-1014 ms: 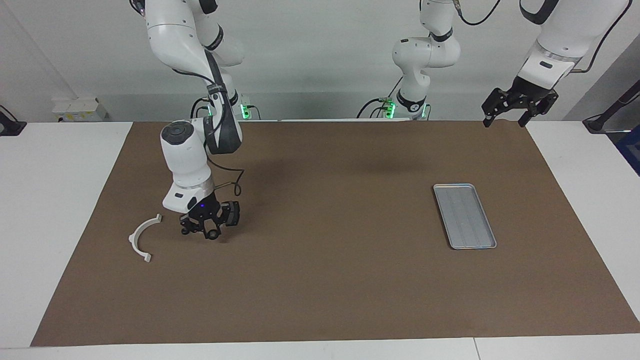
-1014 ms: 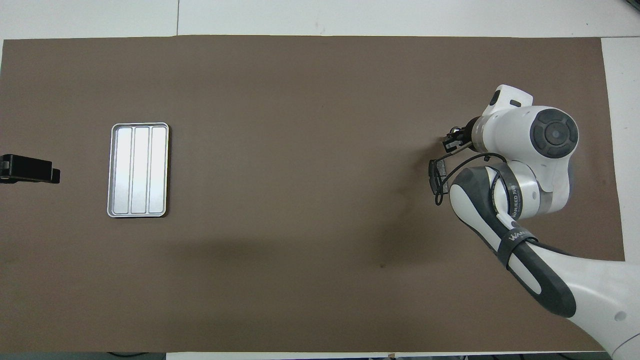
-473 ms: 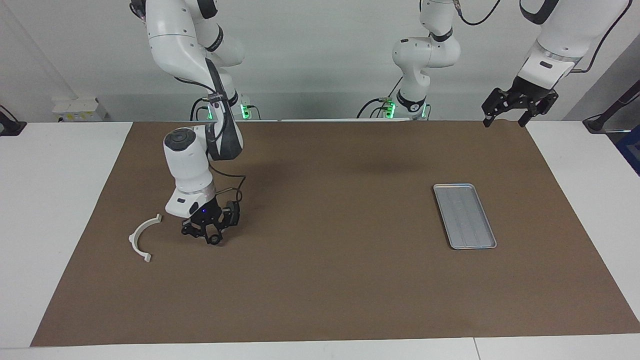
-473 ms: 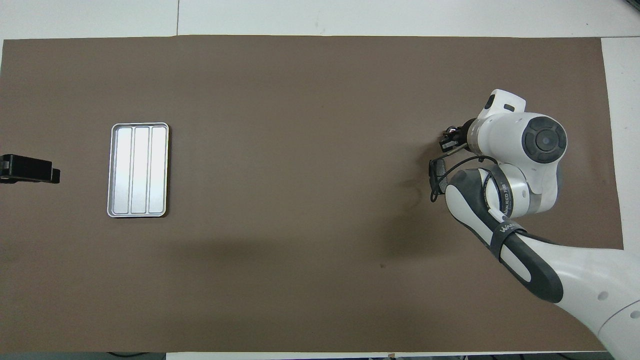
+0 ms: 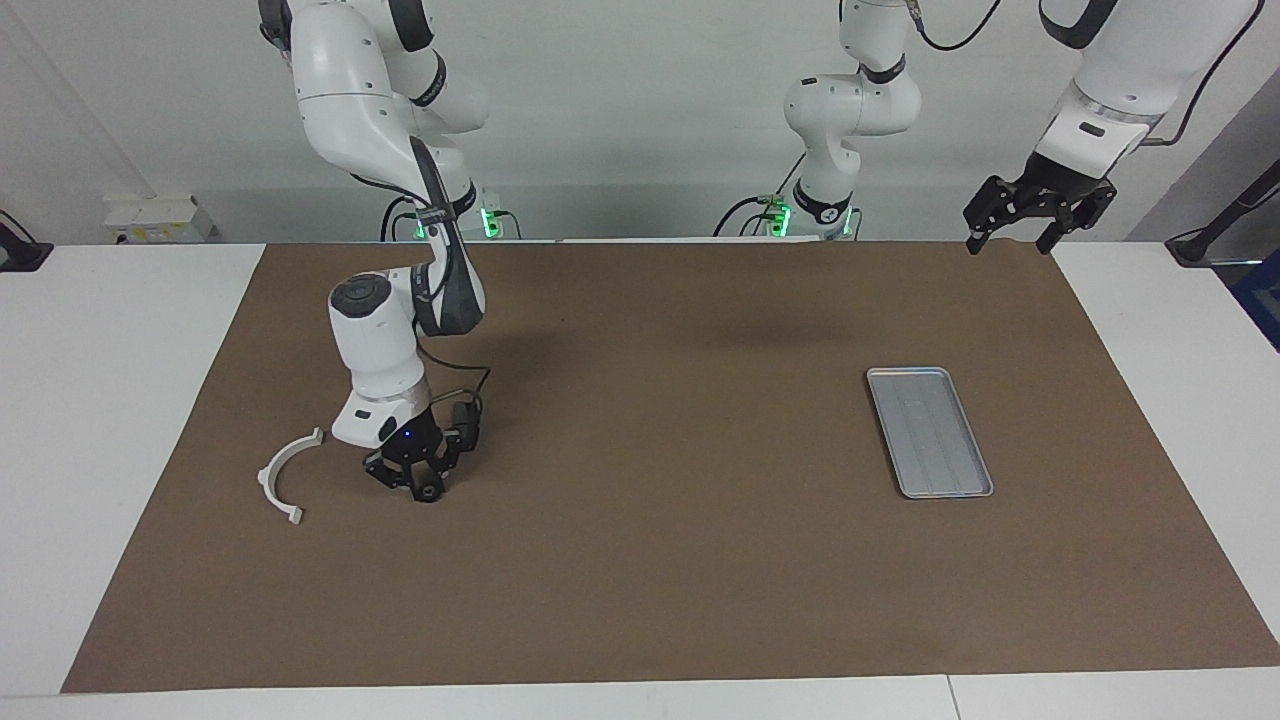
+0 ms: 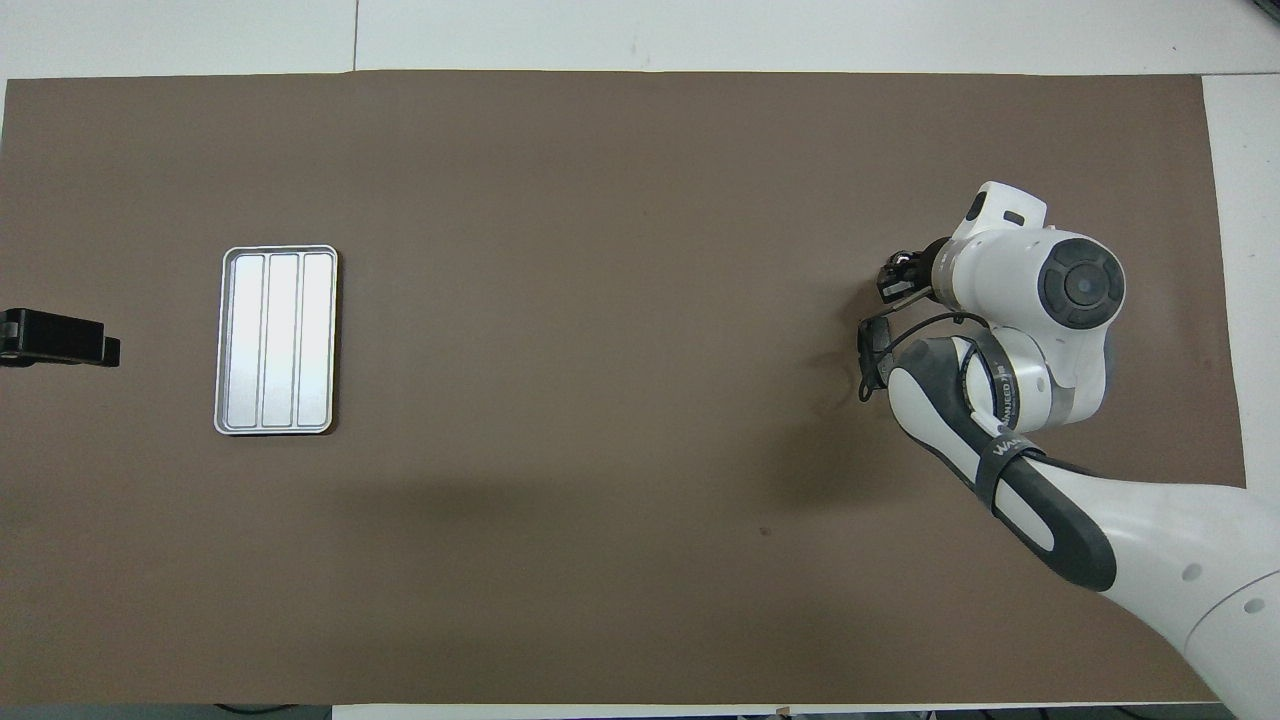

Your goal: Place bearing gear from tray to pile

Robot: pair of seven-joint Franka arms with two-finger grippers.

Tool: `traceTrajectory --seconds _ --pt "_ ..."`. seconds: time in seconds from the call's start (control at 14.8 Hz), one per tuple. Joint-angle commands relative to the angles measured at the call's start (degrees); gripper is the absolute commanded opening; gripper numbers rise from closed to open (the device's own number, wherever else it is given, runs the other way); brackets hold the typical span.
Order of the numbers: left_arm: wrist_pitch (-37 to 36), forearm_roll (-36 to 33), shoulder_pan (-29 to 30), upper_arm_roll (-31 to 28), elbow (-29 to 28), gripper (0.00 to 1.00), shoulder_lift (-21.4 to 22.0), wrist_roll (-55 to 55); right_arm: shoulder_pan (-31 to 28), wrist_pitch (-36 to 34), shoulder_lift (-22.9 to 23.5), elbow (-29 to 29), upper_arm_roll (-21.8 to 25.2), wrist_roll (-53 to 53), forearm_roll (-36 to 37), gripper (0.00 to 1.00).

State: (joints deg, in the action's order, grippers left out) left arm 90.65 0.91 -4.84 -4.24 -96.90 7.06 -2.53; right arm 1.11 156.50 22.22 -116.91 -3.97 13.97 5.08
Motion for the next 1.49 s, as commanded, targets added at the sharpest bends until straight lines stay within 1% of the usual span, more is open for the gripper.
traceTrajectory --seconds 0.0,0.07,0.41,0.95,1.08,1.42 --pt "-0.92 -0.03 0.18 0.11 0.05 1.00 0.76 0.07 -0.58 1.71 1.42 0.80 -0.87 1.59 -2.18 0.95" --pt "-0.92 -0.03 0.18 0.11 0.05 1.00 0.76 0.07 -0.40 1.53 1.16 0.89 -0.87 1.33 -2.18 1.00" --pt "-0.92 -0.03 0.27 0.11 0.05 1.00 0.76 0.07 -0.05 -1.71 0.02 1.50 -0.78 1.50 -2.01 1.00" --pt "-1.00 -0.03 0.27 0.11 0.05 1.00 0.76 0.07 0.04 -14.71 -4.72 5.02 -0.87 1.41 -2.01 1.00" --pt "-0.92 -0.03 0.18 0.11 0.05 1.00 0.76 0.07 0.04 -19.01 -6.13 6.60 -0.87 1.41 -2.01 1.00" --pt "-0.92 -0.03 0.18 0.11 0.05 1.00 0.76 0.07 0.04 -27.11 -8.68 10.12 -0.96 1.41 -2.01 1.00"
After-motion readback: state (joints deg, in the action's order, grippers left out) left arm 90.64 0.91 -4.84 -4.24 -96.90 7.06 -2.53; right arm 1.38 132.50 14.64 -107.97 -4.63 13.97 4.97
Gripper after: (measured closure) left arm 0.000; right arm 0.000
